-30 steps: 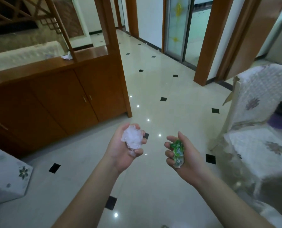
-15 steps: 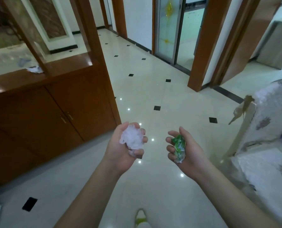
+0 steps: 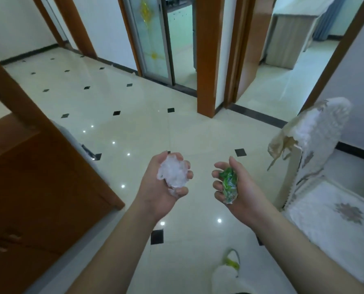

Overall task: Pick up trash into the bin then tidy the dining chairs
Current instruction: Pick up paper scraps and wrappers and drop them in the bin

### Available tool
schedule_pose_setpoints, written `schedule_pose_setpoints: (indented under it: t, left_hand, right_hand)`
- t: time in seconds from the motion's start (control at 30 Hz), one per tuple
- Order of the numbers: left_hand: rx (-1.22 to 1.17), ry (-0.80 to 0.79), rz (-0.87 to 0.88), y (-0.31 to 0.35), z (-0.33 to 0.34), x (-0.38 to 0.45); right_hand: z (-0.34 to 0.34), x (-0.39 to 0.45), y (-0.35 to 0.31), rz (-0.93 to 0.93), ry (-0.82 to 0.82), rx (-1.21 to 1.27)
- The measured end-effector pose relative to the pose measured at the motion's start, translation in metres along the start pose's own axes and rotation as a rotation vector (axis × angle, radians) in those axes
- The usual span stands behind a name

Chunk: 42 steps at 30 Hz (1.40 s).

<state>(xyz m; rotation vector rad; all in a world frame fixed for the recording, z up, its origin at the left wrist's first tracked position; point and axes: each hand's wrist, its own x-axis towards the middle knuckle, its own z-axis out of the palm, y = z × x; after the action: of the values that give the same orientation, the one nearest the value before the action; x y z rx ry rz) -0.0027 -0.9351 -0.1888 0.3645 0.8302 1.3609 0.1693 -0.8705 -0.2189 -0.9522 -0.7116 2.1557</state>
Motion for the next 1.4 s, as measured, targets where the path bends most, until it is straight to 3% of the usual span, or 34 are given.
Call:
schedule_pose_setpoints:
  t: [0.4,0.73,0.9,1.07,1.4]
  left_hand:
    - [0.062,-0.059,0.002,0.046,0.091,0.237]
    - [-0.014,-0.041,-0.058,0.103,0.07,0.394]
    - [-0.002,-0.101,-0.097,0.151,0.055,0.485]
    - [0.039,-0.265,-0.163,0.19,0.063,0.572]
    - [0.167,-0.329,-0.326,0.174,0.156,0.75]
  right_hand:
    - [-0.063,0.165,-0.165,-0.046,0.104,0.052]
    - [-0.065,0.31,-0.236,-0.043,0.123,0.082]
    - [-0.048,0.389,-0.275,-0.083,0.163,0.044]
    - [-0.045,0.447,-0.322,-0.147,0.27,0.014]
    - [-0.13,0.531,-0.426,-0.351,0.365,0.261]
